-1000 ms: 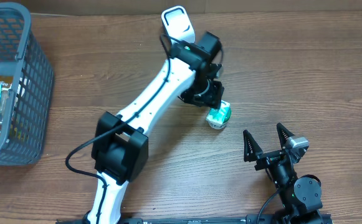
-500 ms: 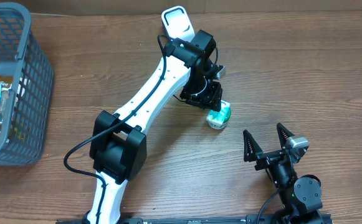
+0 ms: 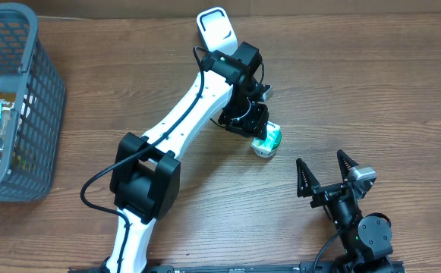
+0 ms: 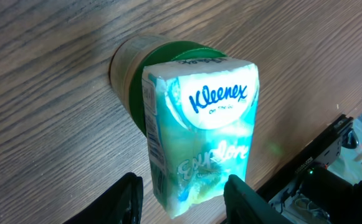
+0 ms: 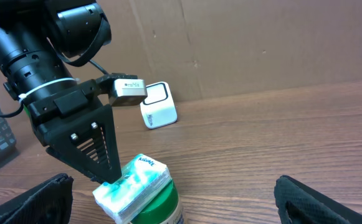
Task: Scan the item barcode
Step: 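Lower the green-capped jar onto the table and release it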
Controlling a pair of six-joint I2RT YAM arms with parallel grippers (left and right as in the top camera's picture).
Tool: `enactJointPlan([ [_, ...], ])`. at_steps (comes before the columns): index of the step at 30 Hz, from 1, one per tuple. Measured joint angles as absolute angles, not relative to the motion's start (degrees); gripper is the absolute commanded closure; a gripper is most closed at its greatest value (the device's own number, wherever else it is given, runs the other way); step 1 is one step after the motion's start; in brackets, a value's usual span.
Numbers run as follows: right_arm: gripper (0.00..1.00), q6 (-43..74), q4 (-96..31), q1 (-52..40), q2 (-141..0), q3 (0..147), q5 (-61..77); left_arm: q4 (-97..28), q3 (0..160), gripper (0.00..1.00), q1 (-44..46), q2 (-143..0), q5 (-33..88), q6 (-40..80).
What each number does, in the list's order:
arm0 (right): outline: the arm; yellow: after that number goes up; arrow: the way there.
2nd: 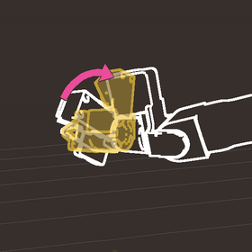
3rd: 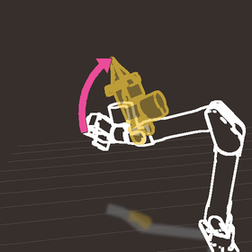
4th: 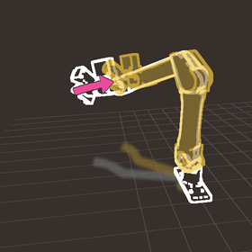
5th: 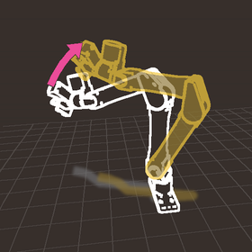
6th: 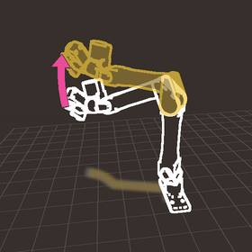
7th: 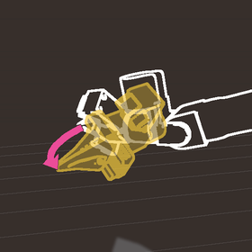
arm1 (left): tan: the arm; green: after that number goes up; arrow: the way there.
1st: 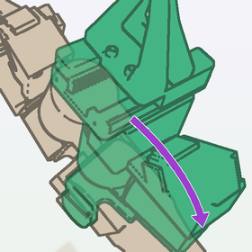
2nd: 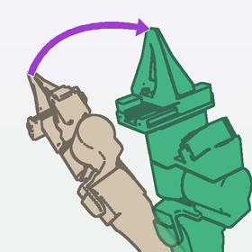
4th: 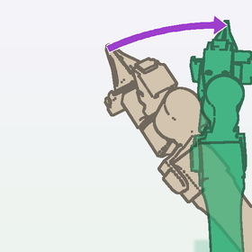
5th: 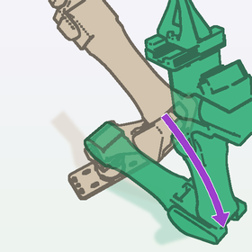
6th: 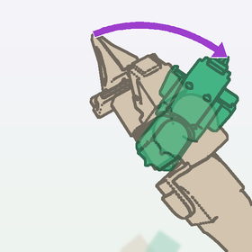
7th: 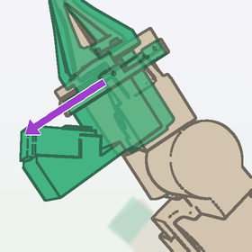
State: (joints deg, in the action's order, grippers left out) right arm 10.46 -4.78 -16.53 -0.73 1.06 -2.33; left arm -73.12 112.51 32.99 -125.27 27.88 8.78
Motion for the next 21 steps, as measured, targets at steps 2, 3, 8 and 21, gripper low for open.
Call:
enactJointPlan([
  [2,0.00,10.5,-4.8,-16.5,-0.7,1.1,-2.3,-73.0,112.5,0.53,33.0,-125.4,27.9,8.8],
  [3,0.00,10.5,-4.8,-16.5,-0.7,1.1,-2.3,-72.8,112.4,0.53,33.0,-125.4,27.9,8.8],
  [8,0.00,10.5,-4.8,-16.5,-0.7,1.1,-2.3,-71.2,111.6,0.59,33.0,-125.5,27.9,8.8],
  [21,0.00,10.5,-4.8,-16.5,-0.7,1.1,-2.3,-67.3,108.0,0.96,32.9,-125.5,30.0,11.5],
])
